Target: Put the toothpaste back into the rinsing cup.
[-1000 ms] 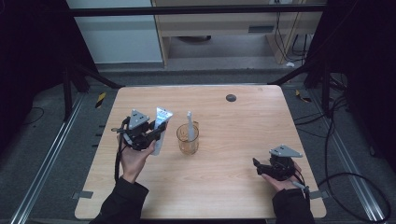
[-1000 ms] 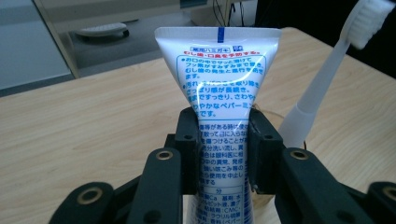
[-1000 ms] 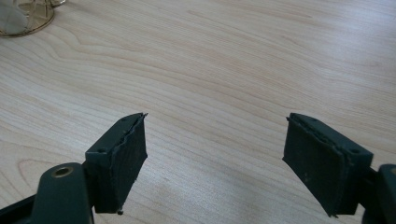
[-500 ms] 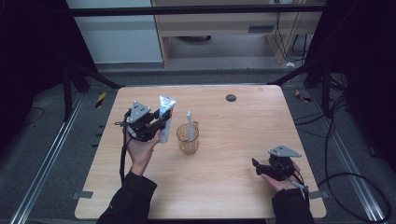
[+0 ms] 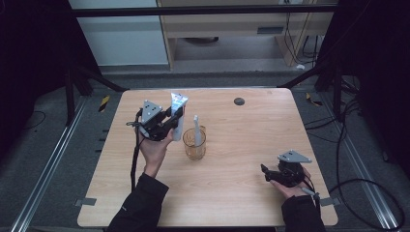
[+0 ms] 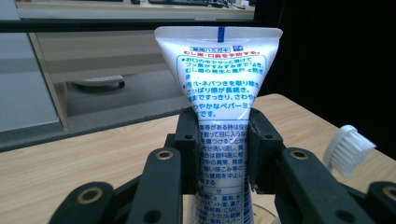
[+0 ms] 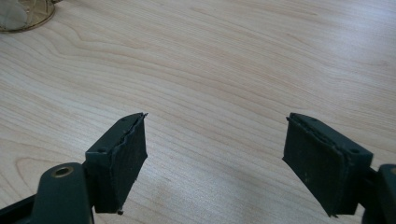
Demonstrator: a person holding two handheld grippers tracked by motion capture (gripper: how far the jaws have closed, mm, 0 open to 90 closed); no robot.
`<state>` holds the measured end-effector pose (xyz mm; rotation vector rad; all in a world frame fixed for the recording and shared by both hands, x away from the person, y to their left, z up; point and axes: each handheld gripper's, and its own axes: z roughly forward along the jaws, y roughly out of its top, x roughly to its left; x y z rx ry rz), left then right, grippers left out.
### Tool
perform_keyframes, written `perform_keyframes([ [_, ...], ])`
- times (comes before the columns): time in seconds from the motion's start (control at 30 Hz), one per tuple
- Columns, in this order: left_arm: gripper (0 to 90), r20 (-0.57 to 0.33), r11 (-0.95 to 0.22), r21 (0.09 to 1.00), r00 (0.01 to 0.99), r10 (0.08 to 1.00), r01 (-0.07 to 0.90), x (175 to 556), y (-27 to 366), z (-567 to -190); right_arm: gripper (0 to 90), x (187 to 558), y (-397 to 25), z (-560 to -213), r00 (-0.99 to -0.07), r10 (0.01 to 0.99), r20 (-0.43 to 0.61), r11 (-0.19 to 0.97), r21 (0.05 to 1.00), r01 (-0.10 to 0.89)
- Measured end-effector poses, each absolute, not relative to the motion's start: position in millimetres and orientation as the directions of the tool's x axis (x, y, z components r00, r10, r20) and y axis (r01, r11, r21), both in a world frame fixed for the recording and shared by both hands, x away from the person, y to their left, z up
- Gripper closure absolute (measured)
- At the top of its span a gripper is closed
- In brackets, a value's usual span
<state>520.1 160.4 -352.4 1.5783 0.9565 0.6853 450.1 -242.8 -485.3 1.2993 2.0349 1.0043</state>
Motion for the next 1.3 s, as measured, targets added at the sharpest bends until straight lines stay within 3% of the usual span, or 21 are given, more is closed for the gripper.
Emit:
perform_keyframes([
  [0.4, 69.3, -0.076, -0.033, 0.98, 0.524, 0.848, 0.195, 533, 143, -367, 21.4, 450, -245, -487, -0.398, 0.917, -0.036, 0.263, 0.804, 0.533],
  [1.3, 68.7, -0.087, -0.065, 0.964, 0.54, 0.837, 0.257, 546, 127, -403, 21.7, 450, -243, -489, -0.407, 0.912, -0.04, 0.274, 0.799, 0.535],
])
